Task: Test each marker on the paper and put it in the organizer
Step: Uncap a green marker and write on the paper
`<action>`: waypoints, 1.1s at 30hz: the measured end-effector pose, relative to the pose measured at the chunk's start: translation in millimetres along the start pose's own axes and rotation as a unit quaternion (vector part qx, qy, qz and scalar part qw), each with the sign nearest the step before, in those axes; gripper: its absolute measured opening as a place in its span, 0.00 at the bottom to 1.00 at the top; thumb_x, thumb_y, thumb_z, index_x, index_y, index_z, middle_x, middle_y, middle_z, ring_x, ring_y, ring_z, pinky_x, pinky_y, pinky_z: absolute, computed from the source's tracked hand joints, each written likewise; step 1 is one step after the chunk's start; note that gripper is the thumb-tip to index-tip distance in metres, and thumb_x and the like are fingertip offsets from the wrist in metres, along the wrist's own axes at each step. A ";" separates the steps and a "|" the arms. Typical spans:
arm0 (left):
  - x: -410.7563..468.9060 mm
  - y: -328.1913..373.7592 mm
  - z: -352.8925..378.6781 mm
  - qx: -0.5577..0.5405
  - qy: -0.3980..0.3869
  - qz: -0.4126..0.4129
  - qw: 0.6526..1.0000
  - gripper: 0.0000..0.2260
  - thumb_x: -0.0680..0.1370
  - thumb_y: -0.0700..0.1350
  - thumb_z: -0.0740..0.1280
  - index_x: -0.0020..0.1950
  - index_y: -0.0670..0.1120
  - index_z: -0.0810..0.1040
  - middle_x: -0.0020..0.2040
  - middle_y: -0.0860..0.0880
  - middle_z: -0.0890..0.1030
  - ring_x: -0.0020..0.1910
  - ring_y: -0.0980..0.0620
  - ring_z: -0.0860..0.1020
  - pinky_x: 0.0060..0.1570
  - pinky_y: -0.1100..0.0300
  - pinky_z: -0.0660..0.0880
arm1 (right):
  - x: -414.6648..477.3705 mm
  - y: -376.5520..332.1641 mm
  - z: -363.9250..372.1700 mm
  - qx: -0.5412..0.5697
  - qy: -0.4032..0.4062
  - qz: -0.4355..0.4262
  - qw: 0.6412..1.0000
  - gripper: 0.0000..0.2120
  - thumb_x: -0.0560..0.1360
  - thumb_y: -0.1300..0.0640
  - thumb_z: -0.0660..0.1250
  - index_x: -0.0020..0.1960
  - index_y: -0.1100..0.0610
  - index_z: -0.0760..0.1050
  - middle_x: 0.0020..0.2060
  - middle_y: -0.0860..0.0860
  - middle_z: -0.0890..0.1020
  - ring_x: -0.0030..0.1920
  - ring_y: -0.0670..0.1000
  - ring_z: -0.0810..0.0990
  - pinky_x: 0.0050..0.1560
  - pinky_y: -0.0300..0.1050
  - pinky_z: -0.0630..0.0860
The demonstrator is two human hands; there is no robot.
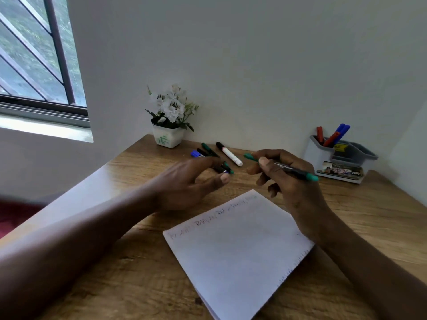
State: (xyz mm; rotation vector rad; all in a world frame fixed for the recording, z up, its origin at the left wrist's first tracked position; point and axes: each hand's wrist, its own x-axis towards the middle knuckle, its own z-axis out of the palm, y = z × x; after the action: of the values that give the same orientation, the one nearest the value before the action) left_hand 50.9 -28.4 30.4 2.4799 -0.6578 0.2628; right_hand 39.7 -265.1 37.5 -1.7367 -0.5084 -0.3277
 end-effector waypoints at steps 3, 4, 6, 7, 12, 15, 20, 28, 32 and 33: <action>-0.6 -4.9 6.5 0.075 -0.060 -0.018 0.995 0.36 0.77 0.72 0.48 0.79 0.53 0.63 0.77 0.52 0.68 0.70 0.55 0.70 0.67 0.49 0.70 | -0.9 7.7 -0.8 0.005 0.003 0.048 0.999 0.16 0.76 0.39 0.66 0.58 0.45 0.82 0.49 0.48 0.86 0.46 0.49 0.83 0.37 0.41 0.75; 0.0 -4.4 7.8 0.090 -0.071 -0.022 0.993 0.38 0.76 0.72 0.46 0.79 0.52 0.62 0.78 0.51 0.67 0.73 0.54 0.68 0.71 0.46 0.66 | -0.1 10.1 -0.5 0.009 0.007 0.067 0.998 0.17 0.76 0.37 0.65 0.57 0.44 0.82 0.50 0.48 0.86 0.47 0.50 0.83 0.38 0.43 0.75; 2.5 -4.4 10.3 0.111 -0.098 -0.042 0.988 0.41 0.74 0.73 0.44 0.81 0.51 0.60 0.80 0.52 0.62 0.77 0.54 0.61 0.77 0.44 0.57 | 0.6 13.3 0.4 0.038 0.015 0.101 0.994 0.24 0.72 0.32 0.62 0.58 0.45 0.82 0.51 0.49 0.86 0.49 0.51 0.83 0.39 0.44 0.74; 3.4 -4.4 11.5 0.118 -0.113 -0.050 0.985 0.42 0.73 0.73 0.43 0.81 0.51 0.58 0.81 0.52 0.60 0.78 0.54 0.58 0.78 0.44 0.52 | 1.3 13.4 -0.1 0.054 0.019 0.116 0.992 0.29 0.69 0.29 0.62 0.60 0.46 0.81 0.52 0.49 0.86 0.50 0.51 0.83 0.41 0.45 0.75; 6.6 -6.9 15.9 0.149 -0.147 -0.051 0.977 0.44 0.73 0.76 0.45 0.82 0.52 0.55 0.83 0.52 0.53 0.81 0.54 0.53 0.79 0.42 0.46 | 4.8 6.7 -9.1 0.082 0.040 0.146 0.985 0.26 0.74 0.34 0.63 0.65 0.47 0.79 0.63 0.49 0.82 0.60 0.50 0.79 0.52 0.46 0.74; 8.8 -10.0 18.1 0.165 -0.149 -0.049 0.974 0.42 0.75 0.75 0.50 0.82 0.52 0.53 0.83 0.51 0.52 0.81 0.53 0.52 0.79 0.42 0.46 | 3.9 8.4 -17.0 -0.083 0.124 0.063 0.987 0.10 0.79 0.53 0.68 0.59 0.46 0.82 0.54 0.46 0.85 0.53 0.46 0.83 0.49 0.39 0.82; 11.2 -10.7 18.5 0.164 -0.145 -0.039 0.975 0.41 0.76 0.74 0.51 0.82 0.51 0.54 0.83 0.51 0.53 0.81 0.53 0.53 0.79 0.41 0.47 | 13.9 4.9 -41.0 -0.082 0.229 -0.006 0.970 0.19 0.77 0.63 0.71 0.65 0.48 0.75 0.48 0.49 0.85 0.43 0.47 0.87 0.45 0.42 0.85; 12.7 -14.6 20.5 0.173 -0.145 -0.027 0.974 0.42 0.74 0.76 0.50 0.81 0.53 0.55 0.82 0.51 0.55 0.80 0.53 0.54 0.78 0.41 0.48 | 58.9 -1.2 -123.6 -0.178 0.418 -0.031 0.890 0.31 0.74 0.60 0.73 0.72 0.41 0.67 0.46 0.52 0.83 0.44 0.49 0.85 0.51 0.53 0.84; 14.8 -13.3 18.9 0.171 -0.152 -0.024 0.973 0.41 0.74 0.75 0.50 0.81 0.53 0.55 0.83 0.52 0.54 0.80 0.53 0.54 0.78 0.45 0.49 | 84.8 -3.6 -169.0 -0.203 0.480 -0.035 0.853 0.25 0.73 0.60 0.72 0.66 0.44 0.70 0.39 0.46 0.81 0.46 0.54 0.85 0.54 0.58 0.82; 14.2 -13.1 18.1 0.173 -0.152 -0.023 0.973 0.41 0.74 0.75 0.49 0.81 0.53 0.55 0.83 0.52 0.54 0.80 0.54 0.54 0.78 0.46 0.49 | 89.6 -2.0 -177.9 -0.213 0.490 -0.042 0.844 0.25 0.73 0.60 0.72 0.65 0.45 0.69 0.38 0.46 0.81 0.45 0.51 0.85 0.53 0.58 0.82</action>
State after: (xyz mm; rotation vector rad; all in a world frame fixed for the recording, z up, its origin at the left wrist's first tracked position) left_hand 70.6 -34.7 13.8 2.9008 -0.7275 -0.0283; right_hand 125.6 -423.7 122.1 -1.6897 0.2705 -1.3823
